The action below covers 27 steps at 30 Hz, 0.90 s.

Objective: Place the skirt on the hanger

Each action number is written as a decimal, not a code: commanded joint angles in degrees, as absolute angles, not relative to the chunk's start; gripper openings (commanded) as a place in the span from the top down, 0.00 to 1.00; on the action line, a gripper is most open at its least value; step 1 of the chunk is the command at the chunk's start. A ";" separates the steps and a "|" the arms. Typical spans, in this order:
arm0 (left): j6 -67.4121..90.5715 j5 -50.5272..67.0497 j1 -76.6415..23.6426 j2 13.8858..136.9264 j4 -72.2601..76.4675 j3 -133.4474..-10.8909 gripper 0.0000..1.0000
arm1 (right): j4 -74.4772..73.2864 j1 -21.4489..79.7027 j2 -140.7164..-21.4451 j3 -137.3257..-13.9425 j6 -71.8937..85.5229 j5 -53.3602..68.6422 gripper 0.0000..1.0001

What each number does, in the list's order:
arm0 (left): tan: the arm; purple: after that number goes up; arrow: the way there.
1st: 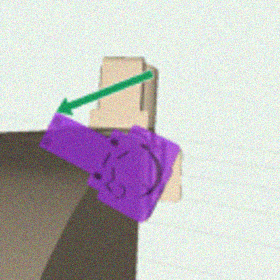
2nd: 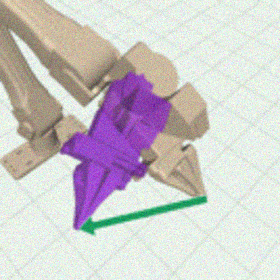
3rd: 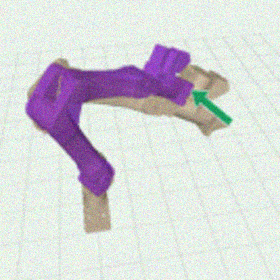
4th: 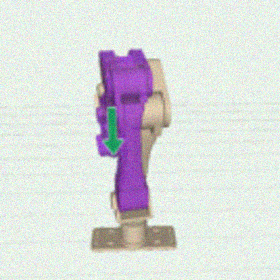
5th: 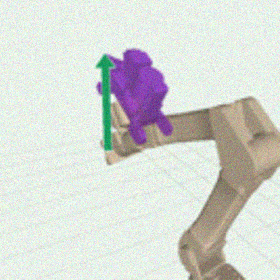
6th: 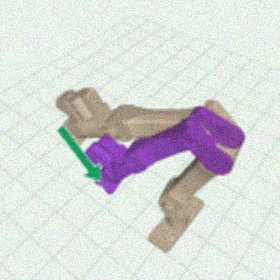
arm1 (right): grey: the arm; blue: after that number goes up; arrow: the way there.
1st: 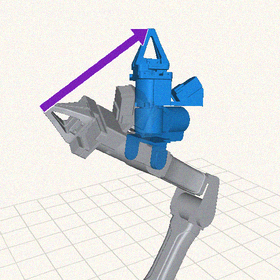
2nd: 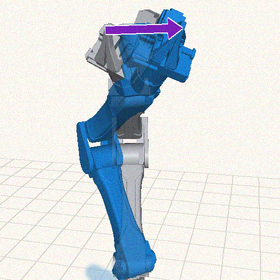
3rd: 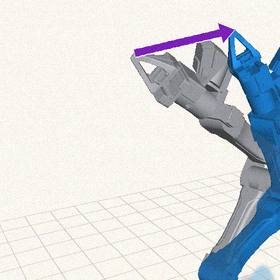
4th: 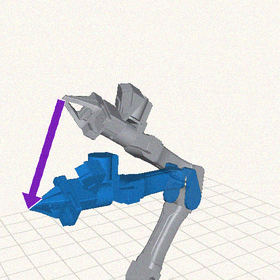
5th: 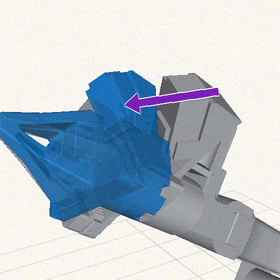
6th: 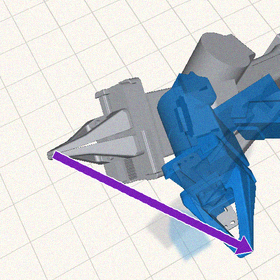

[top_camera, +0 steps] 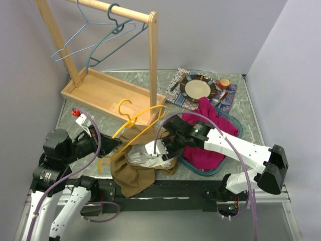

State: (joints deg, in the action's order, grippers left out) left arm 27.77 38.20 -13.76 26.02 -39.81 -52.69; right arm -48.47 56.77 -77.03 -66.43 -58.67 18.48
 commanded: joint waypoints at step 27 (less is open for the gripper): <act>35.76 37.53 -13.89 20.75 -31.66 -48.62 0.99 | -41.59 43.36 -68.93 -64.78 -44.23 37.05 1.00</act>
State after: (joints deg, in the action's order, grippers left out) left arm 31.09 38.15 -13.76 22.74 -38.06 -50.78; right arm -47.75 50.46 -76.03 -65.89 -53.34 24.84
